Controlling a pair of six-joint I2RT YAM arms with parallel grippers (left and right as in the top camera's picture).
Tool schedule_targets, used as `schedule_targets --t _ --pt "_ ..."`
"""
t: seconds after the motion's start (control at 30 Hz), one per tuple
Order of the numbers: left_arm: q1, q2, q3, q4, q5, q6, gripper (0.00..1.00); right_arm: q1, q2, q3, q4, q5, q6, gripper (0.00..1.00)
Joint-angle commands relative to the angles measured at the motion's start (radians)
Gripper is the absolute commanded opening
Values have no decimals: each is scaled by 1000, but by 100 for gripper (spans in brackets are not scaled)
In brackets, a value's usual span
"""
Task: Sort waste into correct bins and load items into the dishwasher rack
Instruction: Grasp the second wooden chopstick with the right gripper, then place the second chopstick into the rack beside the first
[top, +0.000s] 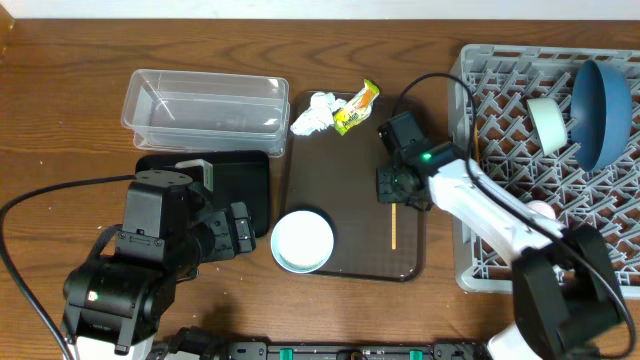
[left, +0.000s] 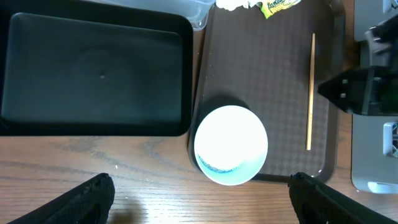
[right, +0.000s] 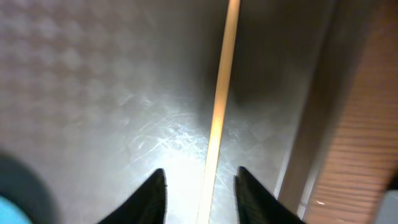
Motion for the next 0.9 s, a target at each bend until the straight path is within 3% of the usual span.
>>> schedule_targets --t 0.0,0.2,0.43,0.63,0.87 --pt "1 0 18 -2 -9 -1 92 19 62 -7 -1 6 84 30" --pt "1 0 18 -2 -9 -1 92 14 90 -7 -5 22 125 23" --pt "1 0 18 -2 -9 -1 92 24 110 -33 3 34 143 24" --pt "1 0 18 -2 -9 -1 92 12 108 -39 29 34 142 3" --pt "1 0 18 -2 -9 -1 92 -10 -66 -17 26 30 -14 1"
